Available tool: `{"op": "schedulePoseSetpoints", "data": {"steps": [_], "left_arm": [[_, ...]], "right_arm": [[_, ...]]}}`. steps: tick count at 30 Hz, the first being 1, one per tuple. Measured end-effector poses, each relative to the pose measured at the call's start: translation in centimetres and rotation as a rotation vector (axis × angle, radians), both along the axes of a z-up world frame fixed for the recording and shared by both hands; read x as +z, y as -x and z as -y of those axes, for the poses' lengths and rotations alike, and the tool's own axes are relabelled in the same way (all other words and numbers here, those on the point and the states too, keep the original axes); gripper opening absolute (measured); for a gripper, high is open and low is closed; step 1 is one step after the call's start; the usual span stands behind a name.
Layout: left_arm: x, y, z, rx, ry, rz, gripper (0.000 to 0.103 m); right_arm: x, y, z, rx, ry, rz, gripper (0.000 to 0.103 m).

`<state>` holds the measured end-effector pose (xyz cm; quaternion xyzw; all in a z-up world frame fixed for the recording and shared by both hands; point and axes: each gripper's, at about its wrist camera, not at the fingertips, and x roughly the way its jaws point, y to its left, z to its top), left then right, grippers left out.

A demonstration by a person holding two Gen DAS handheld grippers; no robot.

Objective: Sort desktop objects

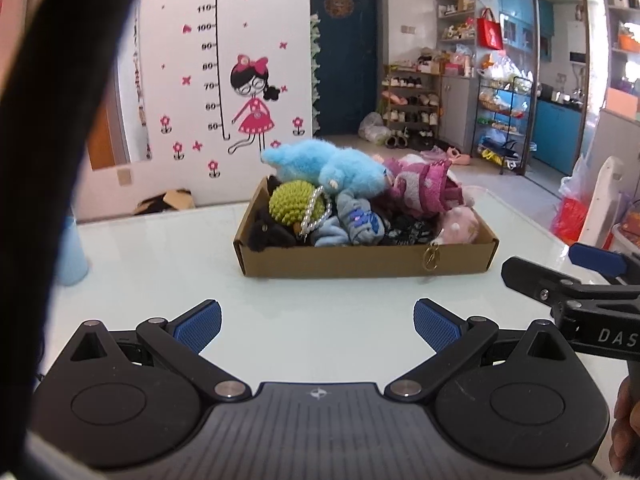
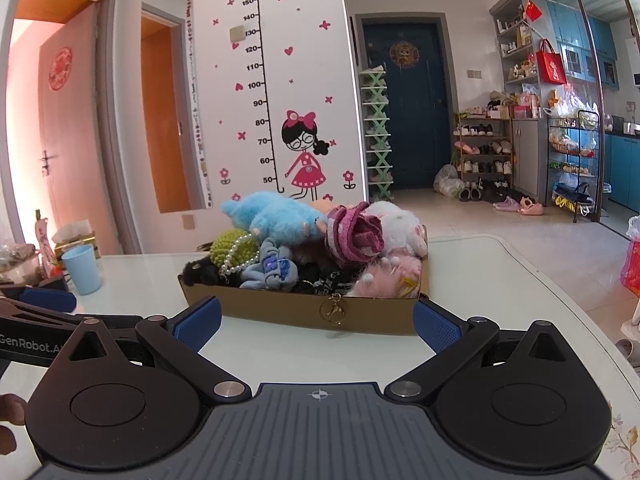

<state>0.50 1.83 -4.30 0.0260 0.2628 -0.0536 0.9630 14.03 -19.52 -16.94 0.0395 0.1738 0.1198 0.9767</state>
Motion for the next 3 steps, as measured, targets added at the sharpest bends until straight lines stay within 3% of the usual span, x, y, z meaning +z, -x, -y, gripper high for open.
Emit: {"op": "schedulePoseSetpoints", "data": {"steps": [3], "left_arm": [[0.33,0.25,0.15,-0.024,-0.008,0.020,0.102]], "right_arm": [[-0.02,-0.06,0.00,0.001,-0.001,-0.001,0.103]]}}
